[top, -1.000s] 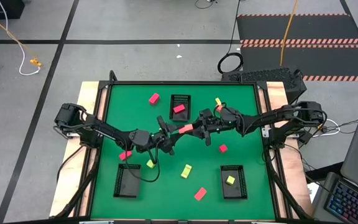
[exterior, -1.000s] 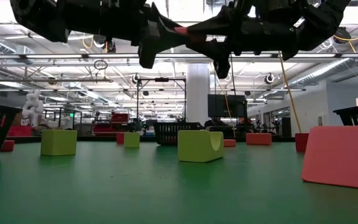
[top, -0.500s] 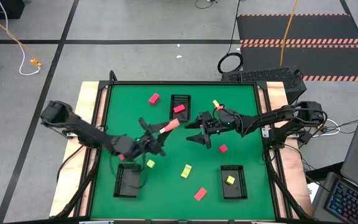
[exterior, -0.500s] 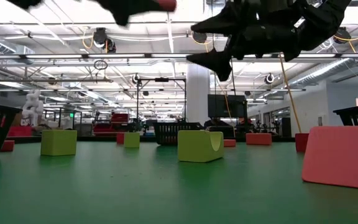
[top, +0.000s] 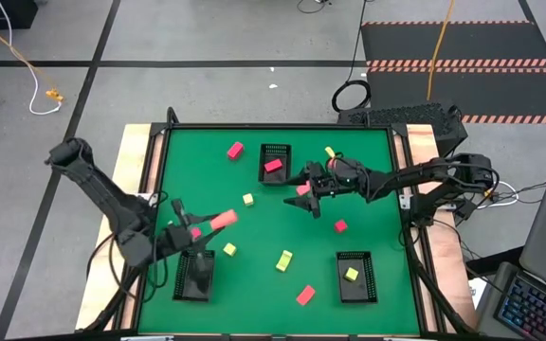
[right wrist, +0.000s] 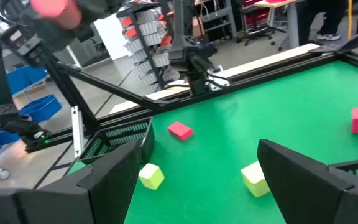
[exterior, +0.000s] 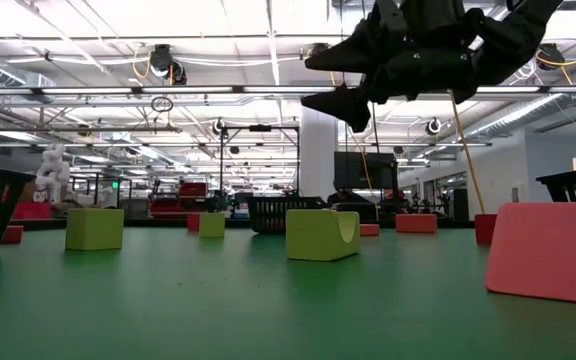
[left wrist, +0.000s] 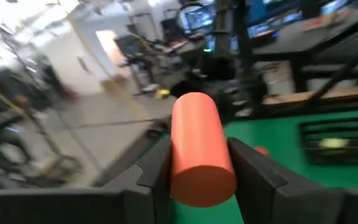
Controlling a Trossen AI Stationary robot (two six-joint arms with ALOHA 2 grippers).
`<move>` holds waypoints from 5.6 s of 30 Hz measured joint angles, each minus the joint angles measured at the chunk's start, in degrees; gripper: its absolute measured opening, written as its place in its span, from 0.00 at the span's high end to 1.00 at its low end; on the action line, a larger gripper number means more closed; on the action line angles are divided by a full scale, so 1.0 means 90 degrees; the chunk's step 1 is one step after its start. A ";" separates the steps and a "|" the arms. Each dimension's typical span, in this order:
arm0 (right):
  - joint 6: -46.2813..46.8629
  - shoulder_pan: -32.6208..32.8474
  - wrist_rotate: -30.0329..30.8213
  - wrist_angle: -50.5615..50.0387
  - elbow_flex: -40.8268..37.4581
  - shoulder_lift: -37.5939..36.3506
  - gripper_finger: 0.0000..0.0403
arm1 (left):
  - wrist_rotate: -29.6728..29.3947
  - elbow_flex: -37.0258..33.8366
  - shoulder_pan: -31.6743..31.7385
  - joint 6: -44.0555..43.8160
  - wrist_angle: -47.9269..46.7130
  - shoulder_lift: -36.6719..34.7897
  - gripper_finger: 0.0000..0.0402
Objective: Sort & place blocks by color
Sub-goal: Put the orange block into the bottom left black bin, then put the red block into the top black bin, then put the green block into the bottom right black bin
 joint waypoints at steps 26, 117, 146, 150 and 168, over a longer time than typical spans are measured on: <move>0.0189 -0.0115 -0.0500 -0.0253 0.0000 -0.0002 0.22 | 0.6330 -0.0002 -0.0264 -0.9729 -0.6957 -0.0637 0.67; -0.0814 -0.0719 -0.0479 -0.1349 0.0000 -0.0005 0.22 | 0.8349 0.0440 0.4851 -0.4822 -0.8388 0.2282 0.86; -0.1476 -0.1455 0.0446 -0.4122 -0.0154 -0.2122 0.22 | 0.7083 0.2943 0.7508 -0.1410 -0.2670 0.3215 0.83; -0.1485 -0.1458 0.0894 -0.4107 -0.0509 -0.2560 0.22 | 0.7163 0.2938 0.7513 -0.1404 -0.2088 0.3813 0.84; -0.1465 -0.1540 0.1406 -0.3963 -0.0998 -0.3523 0.22 | 0.7267 0.2941 0.7556 -0.1445 -0.1940 0.4186 0.69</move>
